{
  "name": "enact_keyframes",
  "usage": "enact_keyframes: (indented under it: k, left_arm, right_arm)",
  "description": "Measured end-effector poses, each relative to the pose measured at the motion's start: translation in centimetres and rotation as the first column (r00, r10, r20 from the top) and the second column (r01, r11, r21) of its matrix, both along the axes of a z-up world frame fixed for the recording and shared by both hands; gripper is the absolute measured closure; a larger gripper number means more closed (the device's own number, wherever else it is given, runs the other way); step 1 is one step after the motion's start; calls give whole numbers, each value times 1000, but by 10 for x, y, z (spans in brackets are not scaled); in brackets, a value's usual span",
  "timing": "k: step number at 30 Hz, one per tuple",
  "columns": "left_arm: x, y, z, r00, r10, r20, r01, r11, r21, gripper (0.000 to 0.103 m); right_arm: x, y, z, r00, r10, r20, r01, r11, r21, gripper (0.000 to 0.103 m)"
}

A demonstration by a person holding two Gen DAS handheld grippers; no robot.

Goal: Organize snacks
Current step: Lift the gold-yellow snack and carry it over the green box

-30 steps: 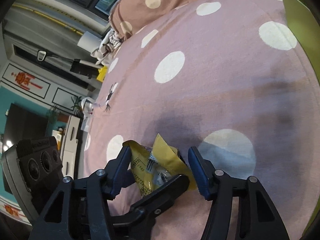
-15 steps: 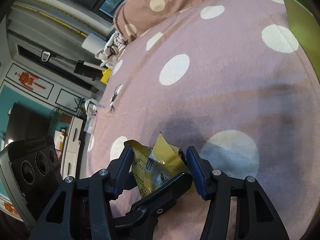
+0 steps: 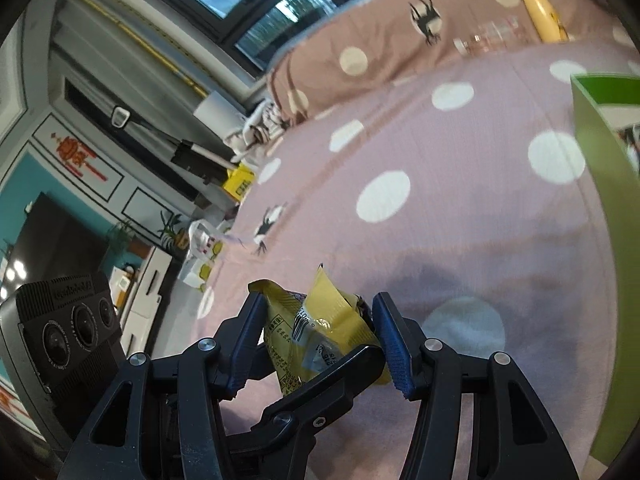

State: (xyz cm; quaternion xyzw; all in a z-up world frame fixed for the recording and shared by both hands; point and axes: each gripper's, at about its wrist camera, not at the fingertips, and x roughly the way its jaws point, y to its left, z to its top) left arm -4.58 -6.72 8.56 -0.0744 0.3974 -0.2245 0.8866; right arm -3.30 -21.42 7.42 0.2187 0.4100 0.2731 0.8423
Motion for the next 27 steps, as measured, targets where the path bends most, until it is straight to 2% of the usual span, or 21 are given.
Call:
enact_keyframes:
  k: [12,27]
  left_arm:
    - [-12,-14,30,994,-44,97,43,999,14,57]
    - [-2,-78,59,972,-184,147,177,983,57,57]
  right_arm:
    - [-16,-10,35,994,-13,112,14,1000,-11,44]
    - [-19,-75,62,977,-129,170,129,992,12,44]
